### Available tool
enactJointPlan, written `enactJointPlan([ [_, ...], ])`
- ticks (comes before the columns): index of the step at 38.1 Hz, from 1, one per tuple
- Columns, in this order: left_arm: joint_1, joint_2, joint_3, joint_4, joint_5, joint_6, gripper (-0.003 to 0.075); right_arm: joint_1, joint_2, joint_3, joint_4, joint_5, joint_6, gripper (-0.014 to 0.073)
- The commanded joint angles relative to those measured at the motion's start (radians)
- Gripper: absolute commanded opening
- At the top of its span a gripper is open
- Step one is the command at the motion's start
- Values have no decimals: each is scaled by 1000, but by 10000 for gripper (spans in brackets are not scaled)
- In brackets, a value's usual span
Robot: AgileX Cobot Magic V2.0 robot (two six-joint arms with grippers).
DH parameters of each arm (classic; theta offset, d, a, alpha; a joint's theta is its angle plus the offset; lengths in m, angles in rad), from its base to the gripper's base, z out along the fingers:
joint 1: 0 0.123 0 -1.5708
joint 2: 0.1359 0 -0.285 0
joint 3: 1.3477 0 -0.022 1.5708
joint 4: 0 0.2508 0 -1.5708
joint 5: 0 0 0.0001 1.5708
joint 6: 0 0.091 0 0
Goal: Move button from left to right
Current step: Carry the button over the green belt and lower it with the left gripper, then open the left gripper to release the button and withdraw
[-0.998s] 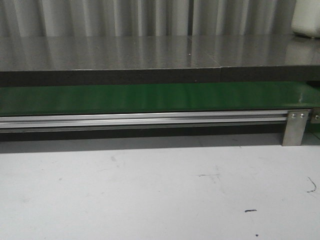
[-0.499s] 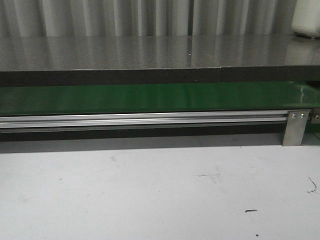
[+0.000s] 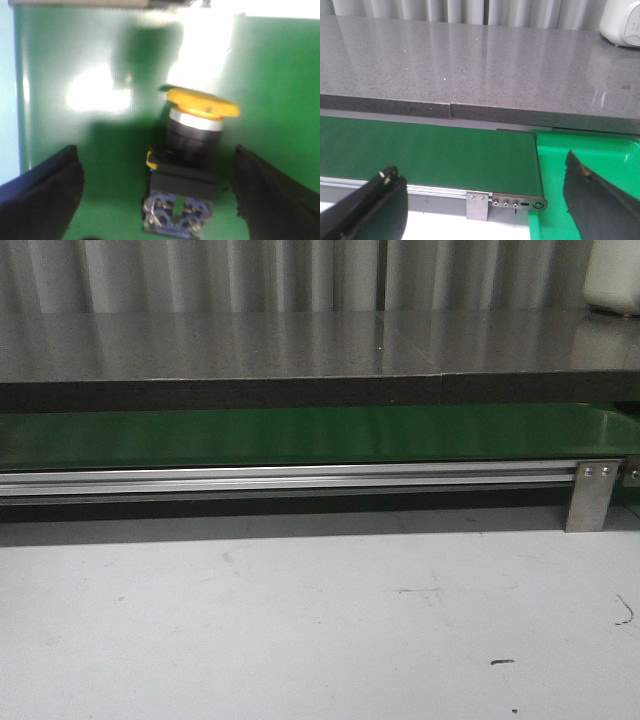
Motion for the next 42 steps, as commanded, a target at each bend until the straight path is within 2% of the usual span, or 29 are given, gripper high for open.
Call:
enactJointPlan([
  [1,-23,-109,-27,-16,-25,-3,587,3,12,-38,-10,-76,-10,644],
  [6,-48,-155,-27,-23,-23,-3,582,3,12,-38,-10,-76,-10,644],
  [8,-59,-167,-27,-47,-11,5,554,3,12,-38,-10,-76,-10,644],
  [11,-76,-176,-27,-63,-5,23,428,3,12,-38,-10,-76,-10,644],
  [17,-111,-203,-25,-123,-2,80,27,3,12,-38,-10,-76,-10,644],
  [18,-115,-209,-25,-144,-2,95,-17,3,12,-38,-10,-76,-10,644],
  [22,-132,-261,0,-178,-36,118,-21,3,12,-38,-10,-76,-10,644],
  [26,-144,-360,98,-157,-118,118,-21,3,12,-38,-10,-76,-10,644],
  [36,-144,-738,579,-133,-521,98,-21,3,12,-38,-10,-76,-10,644],
  [42,-144,-924,810,-139,-625,98,-21,3,12,-38,-10,-76,-10,644],
])
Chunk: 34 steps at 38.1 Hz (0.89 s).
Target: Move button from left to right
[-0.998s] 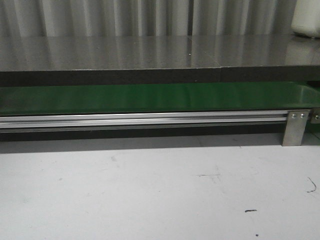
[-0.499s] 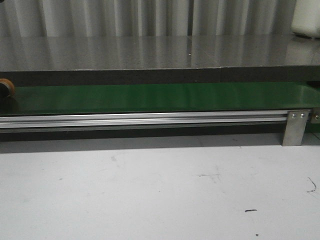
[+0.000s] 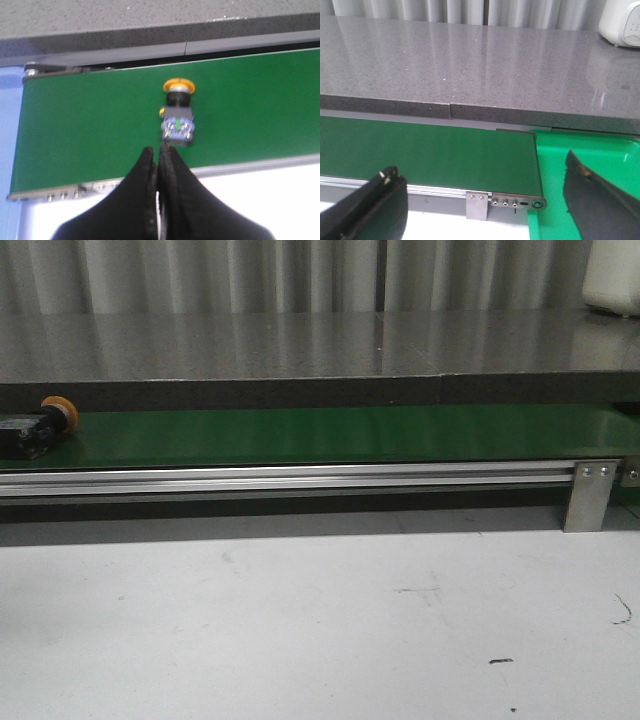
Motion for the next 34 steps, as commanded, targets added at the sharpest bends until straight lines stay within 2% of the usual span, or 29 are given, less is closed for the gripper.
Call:
enactJointPlan([
  [1,-7,-136,99,-15,-137,-11,-21,3,12,-36,-10,-76,-10,644],
  [6,-7,-316,259,-15,-211,-11,-21,3,12,-36,-10,-76,-10,644],
  [10,-7,-495,355,-15,-215,-11,-21,3,12,-36,-10,-76,-10,644],
  [23,-7,-979,547,-33,-218,-11,-21,3,12,-36,-10,-76,-10,644],
  [29,-7,-1091,584,-35,-228,-11,-21,3,12,-36,-10,-76,-10,644],
  [34,-7,-1105,586,-35,-226,-11,-21,3,12,-36,-10,-76,-10,644],
])
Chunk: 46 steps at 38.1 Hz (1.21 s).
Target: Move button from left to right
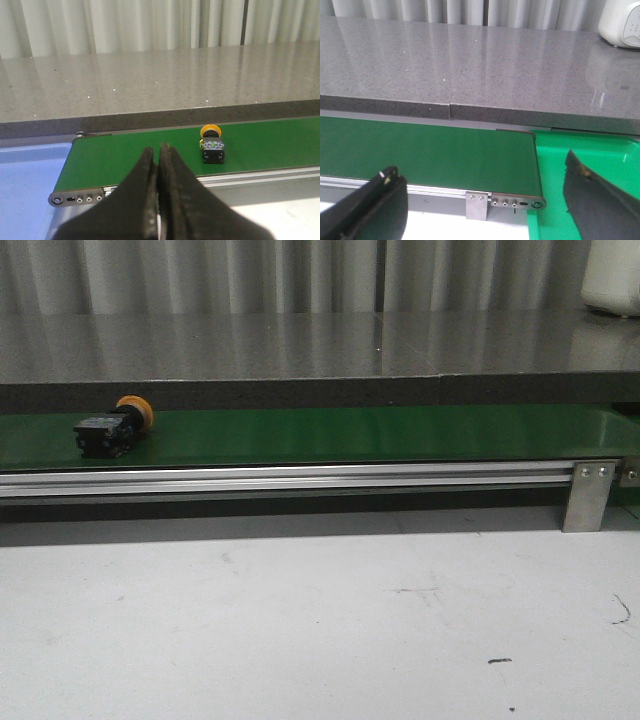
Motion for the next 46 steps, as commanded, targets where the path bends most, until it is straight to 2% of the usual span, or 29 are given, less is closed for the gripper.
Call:
enactJointPlan([
  [1,-7,8,-23,-17,-88,-11,-21,3,12,-36,-10,-76,-10,644],
  [8,-7,8,-23,-17,-88,-11,-21,3,12,-36,-10,-76,-10,644],
  [9,-7,8,-23,-17,-88,-11,-21,3,12,-36,-10,-76,-10,590],
  [46,-7,8,-23,-17,-88,-11,-21,3,12,-36,-10,-80,-10,590],
])
